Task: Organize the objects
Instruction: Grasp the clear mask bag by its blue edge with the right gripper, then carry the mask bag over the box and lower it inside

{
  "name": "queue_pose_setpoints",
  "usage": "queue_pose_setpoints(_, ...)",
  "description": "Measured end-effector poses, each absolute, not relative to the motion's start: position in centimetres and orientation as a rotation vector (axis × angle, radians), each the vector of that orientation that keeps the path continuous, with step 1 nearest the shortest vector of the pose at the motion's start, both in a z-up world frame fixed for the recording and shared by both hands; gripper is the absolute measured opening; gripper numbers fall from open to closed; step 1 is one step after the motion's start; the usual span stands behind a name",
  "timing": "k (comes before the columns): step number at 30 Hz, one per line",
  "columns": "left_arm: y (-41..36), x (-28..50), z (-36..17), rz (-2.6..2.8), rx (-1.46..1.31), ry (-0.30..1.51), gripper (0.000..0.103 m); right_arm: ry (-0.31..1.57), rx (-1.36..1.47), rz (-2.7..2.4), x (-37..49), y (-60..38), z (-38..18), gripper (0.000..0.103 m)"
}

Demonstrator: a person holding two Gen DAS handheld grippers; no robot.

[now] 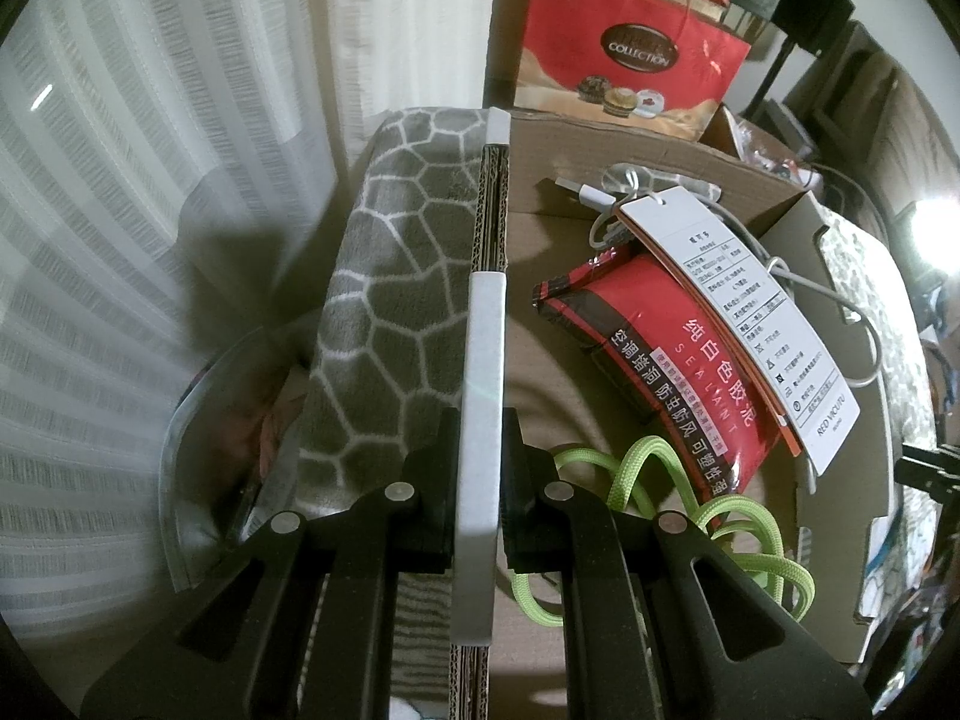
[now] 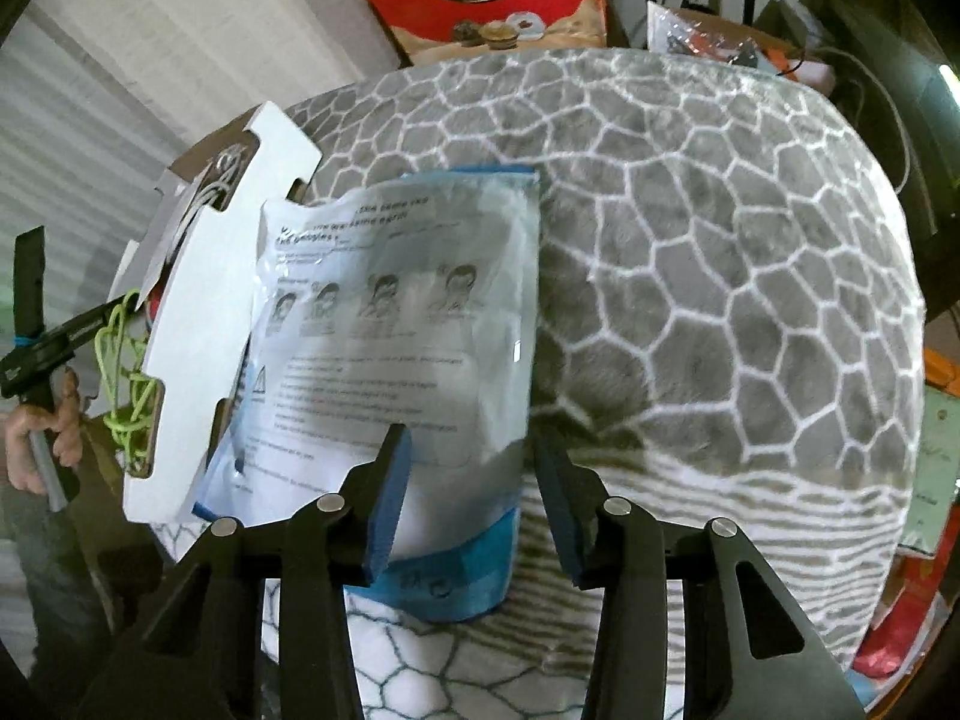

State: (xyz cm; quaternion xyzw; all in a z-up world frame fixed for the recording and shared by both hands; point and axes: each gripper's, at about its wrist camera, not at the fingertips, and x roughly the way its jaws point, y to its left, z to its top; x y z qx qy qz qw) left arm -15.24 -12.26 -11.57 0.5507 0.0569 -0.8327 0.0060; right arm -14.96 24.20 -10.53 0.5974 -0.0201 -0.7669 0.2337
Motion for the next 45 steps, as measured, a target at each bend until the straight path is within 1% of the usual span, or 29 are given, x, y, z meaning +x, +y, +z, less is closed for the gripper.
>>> queue_pose_setpoints(3,-12.3,-15.2,-11.6,-2.606,1.723,0.176,0.010,-0.078,1.641,-2.092,-14.8,24.1,-10.7,0.040)
queue_pose_setpoints(7,-12.3,-15.2,-11.6,-2.606,1.724,0.179,0.010,-0.113,1.637,-2.062,-14.5,24.0,-10.8,0.035)
queue_pose_setpoints(10,-12.3,-15.3,-11.6,-2.605,1.724,0.177,0.010,-0.123,1.639,-2.049,-14.4,24.0,-11.2,0.035)
queue_pose_setpoints(14,-12.3,-15.3,-11.6,-2.605,1.724,0.177,0.010,-0.181,1.633,-2.021,-14.4,24.3,-11.5,0.035)
queue_pose_setpoints(15,-12.3,-15.2,-11.6,-2.605,1.724,0.177,0.010,-0.189,1.633,-2.016,-14.4,24.4,-11.5,0.034)
queue_pose_setpoints(16,-12.3,-15.2,-11.6,-2.605,1.723,0.176,0.010,-0.195,1.629,-2.017,-14.4,24.4,-11.5,0.024)
queue_pose_setpoints(18,-12.3,-15.2,-11.6,-2.605,1.724,0.177,0.011,-0.201,1.623,-2.022,-14.4,24.4,-11.3,0.011)
queue_pose_setpoints(20,-12.2,-15.3,-11.6,-2.605,1.724,0.176,0.010,-0.211,1.615,-2.033,-14.4,24.5,-11.2,0.009)
queue_pose_setpoints(26,-12.3,-15.2,-11.6,-2.606,1.724,0.177,0.010,-0.228,1.573,-1.977,-13.9,24.2,-9.8,0.010)
queue_pose_setpoints(29,-12.2,-15.2,-11.5,-2.604,1.724,0.177,0.011,-0.262,1.562,-1.935,-13.8,24.1,-9.3,0.016)
queue_pose_setpoints(30,-12.2,-15.2,-11.5,-2.604,1.724,0.175,0.011,-0.276,1.565,-1.918,-13.9,24.0,-9.4,0.025)
queue_pose_setpoints(31,-12.2,-15.3,-11.5,-2.604,1.724,0.174,0.011,-0.296,1.571,-1.909,-14.0,24.0,-9.6,0.031)
queue_pose_setpoints(35,-12.2,-15.3,-11.5,-2.605,1.724,0.177,0.011,-0.333,1.608,-1.902,-14.4,23.9,-11.0,0.031)
queue_pose_setpoints(37,-12.2,-15.2,-11.5,-2.604,1.723,0.176,0.011,-0.325,1.618,-1.906,-14.3,23.7,-11.6,0.018)
queue_pose_setpoints(38,-12.2,-15.3,-11.5,-2.604,1.724,0.177,0.011,-0.328,1.616,-1.910,-14.3,23.8,-11.6,0.016)
queue_pose_setpoints(39,-12.1,-15.2,-11.5,-2.604,1.724,0.177,0.011,-0.332,1.609,-1.917,-14.2,23.8,-11.6,0.012)
queue_pose_setpoints(42,-12.1,-15.3,-11.5,-2.604,1.723,0.175,0.011,-0.352,1.561,-1.966,-14.2,24.5,-10.4,0.007)
queue_pose_setpoints(45,-12.1,-15.2,-11.5,-2.604,1.723,0.175,0.011,-0.381,1.526,-1.991,-14.4,25.1,-9.0,0.005)
